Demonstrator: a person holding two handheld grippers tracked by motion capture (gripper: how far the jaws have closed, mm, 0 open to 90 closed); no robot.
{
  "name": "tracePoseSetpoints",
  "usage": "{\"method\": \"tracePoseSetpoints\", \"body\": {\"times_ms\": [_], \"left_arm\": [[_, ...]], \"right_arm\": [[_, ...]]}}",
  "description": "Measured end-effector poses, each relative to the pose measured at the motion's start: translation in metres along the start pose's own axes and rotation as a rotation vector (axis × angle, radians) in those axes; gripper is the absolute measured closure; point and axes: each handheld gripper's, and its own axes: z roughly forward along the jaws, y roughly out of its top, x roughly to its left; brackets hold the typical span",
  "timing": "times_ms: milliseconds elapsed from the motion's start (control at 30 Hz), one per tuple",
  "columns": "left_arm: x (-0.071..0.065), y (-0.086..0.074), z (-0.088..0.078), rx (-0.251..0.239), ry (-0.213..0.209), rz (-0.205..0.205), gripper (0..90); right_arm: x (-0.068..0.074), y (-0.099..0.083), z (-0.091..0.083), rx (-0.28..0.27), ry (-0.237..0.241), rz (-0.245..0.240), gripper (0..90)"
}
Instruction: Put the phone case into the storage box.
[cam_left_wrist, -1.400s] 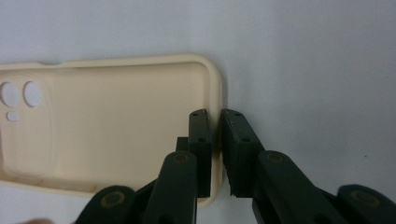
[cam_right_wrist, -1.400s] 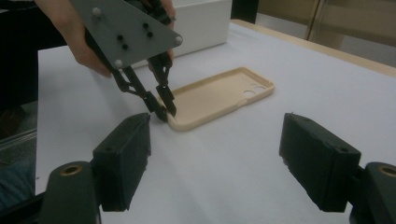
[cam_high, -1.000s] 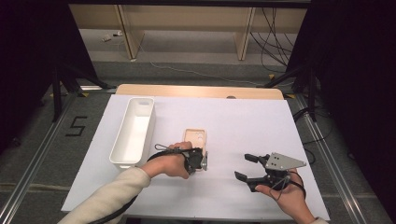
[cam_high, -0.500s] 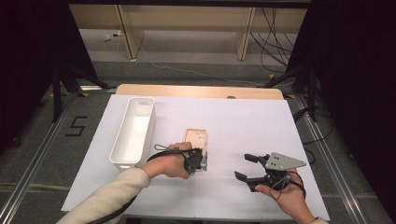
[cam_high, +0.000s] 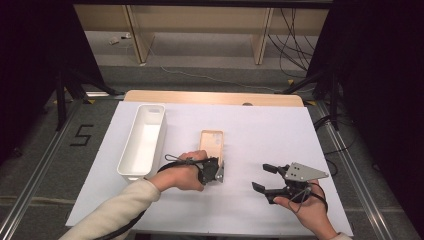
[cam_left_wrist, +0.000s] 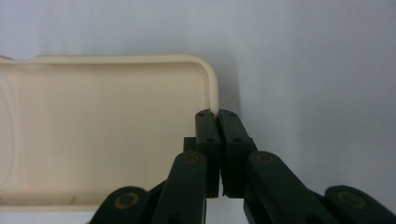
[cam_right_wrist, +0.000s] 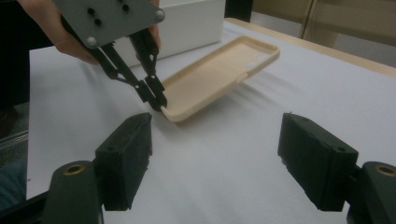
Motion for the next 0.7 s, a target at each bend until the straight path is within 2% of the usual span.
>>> {"method": "tracePoseSetpoints", "body": {"times_ms": [33,100,133,200,233,267,300,333,400,433,467,500,533,567,600,633,667,700], "left_arm": [[-0.001,0.001,-0.002,-0.006,0.012,0.001,87.7],[-0.003,0.003,-0.007,-0.025,0.036,0.008,87.7],[-0.004,0.004,-0.008,-0.041,0.049,0.006,87.7],[-0.008,0.006,-0.011,-0.055,0.051,0.002,87.7],[-0.009,0.007,-0.012,-0.058,0.056,0.012,87.8],[-0.011,0.007,-0.012,-0.059,0.049,0.008,87.7],[-0.012,0.008,-0.013,-0.058,0.050,0.017,87.7],[-0.013,0.009,-0.013,-0.061,0.053,0.022,87.7],[-0.016,0.010,-0.015,-0.052,0.049,0.029,87.7],[-0.016,0.010,-0.016,-0.054,0.054,0.036,87.7],[-0.017,0.011,-0.017,-0.052,0.053,0.040,87.7],[-0.018,0.012,-0.018,-0.055,0.064,0.047,87.7],[-0.019,0.012,-0.019,-0.055,0.059,0.048,87.7],[-0.019,0.013,-0.021,-0.055,0.063,0.051,87.7],[-0.020,0.014,-0.022,-0.058,0.066,0.056,87.7],[-0.021,0.014,-0.023,-0.050,0.066,0.061,87.7],[-0.022,0.015,-0.023,-0.060,0.070,0.058,87.7],[-0.022,0.016,-0.024,-0.057,0.068,0.061,87.7]], "right_arm": [[0.000,0.000,0.001,-0.014,-0.004,0.003,27.8],[-0.001,0.000,-0.001,0.006,-0.010,0.019,28.3],[-0.002,0.000,-0.001,-0.009,-0.020,0.020,28.8],[-0.004,0.001,-0.002,-0.001,-0.045,0.026,29.6],[-0.005,0.001,-0.001,-0.009,-0.066,0.028,29.6],[-0.005,0.002,-0.004,0.031,-0.061,0.059,29.7],[-0.006,0.002,-0.002,0.012,-0.079,0.048,29.8],[-0.007,0.001,0.001,-0.021,-0.066,0.060,29.8],[-0.008,0.003,0.003,-0.021,-0.065,0.075,29.9],[-0.008,0.005,0.001,0.017,-0.080,0.073,30.2],[-0.009,0.005,0.005,-0.008,-0.079,0.078,30.3],[-0.009,0.007,0.005,0.031,-0.083,0.093,30.5],[-0.009,0.007,0.008,0.010,-0.084,0.095,30.9],[-0.009,0.007,0.012,0.003,-0.069,0.118,31.3],[-0.010,0.008,0.013,0.021,-0.094,0.095,31.6],[-0.010,0.009,0.018,0.003,-0.070,0.125,31.9],[-0.011,0.012,0.017,0.049,-0.083,0.127,32.2],[-0.012,0.013,0.022,0.014,-0.069,0.140,32.4]]}}
